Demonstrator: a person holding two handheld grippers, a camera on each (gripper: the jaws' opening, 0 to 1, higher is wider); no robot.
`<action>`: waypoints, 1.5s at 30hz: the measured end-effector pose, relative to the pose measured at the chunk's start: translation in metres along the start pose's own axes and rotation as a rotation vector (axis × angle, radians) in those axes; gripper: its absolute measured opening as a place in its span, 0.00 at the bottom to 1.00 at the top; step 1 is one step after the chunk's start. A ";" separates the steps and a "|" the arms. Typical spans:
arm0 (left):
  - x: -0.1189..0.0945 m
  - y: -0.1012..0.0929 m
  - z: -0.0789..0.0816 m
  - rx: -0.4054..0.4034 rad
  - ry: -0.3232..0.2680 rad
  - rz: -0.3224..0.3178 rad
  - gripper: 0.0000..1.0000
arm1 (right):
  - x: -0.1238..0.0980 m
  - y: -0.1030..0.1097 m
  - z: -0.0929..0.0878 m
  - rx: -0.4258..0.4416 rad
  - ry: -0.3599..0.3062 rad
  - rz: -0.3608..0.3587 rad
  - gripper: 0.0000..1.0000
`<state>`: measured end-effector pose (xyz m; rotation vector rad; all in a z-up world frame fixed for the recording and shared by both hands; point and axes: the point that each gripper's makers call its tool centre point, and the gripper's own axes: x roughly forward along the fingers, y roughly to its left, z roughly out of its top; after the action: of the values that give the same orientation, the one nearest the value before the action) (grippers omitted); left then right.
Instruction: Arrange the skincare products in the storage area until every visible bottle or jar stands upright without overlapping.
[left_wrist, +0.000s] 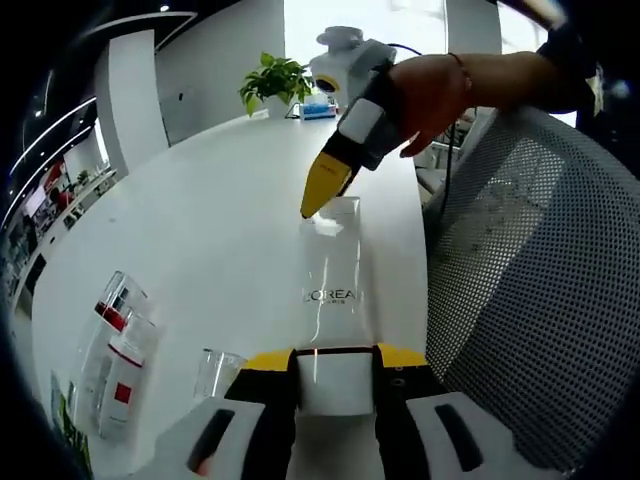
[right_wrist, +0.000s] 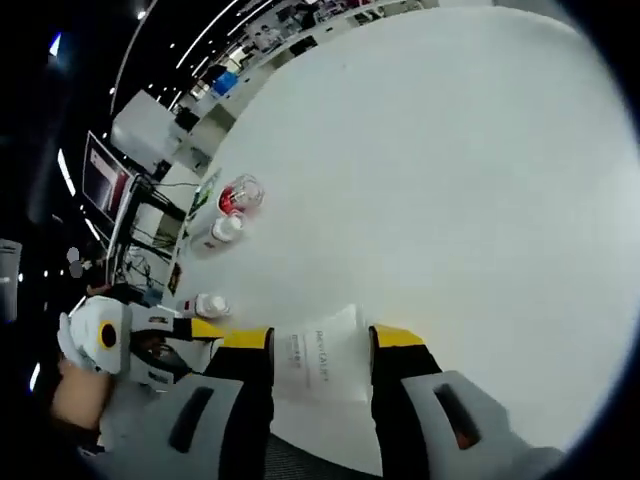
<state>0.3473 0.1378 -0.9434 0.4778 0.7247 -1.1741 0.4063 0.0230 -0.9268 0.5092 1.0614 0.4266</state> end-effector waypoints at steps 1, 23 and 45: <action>0.000 0.000 0.000 -0.003 0.000 0.000 0.29 | 0.000 -0.003 0.000 0.002 -0.003 -0.006 0.31; 0.001 0.003 -0.001 -0.034 0.025 0.025 0.30 | -0.016 0.028 0.035 -0.129 -0.181 0.053 0.10; 0.000 0.003 0.000 -0.046 0.020 0.036 0.33 | -0.046 0.141 0.041 -0.346 -0.345 0.455 0.08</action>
<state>0.3505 0.1392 -0.9436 0.4630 0.7559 -1.1177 0.4119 0.1034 -0.7958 0.4904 0.5168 0.8727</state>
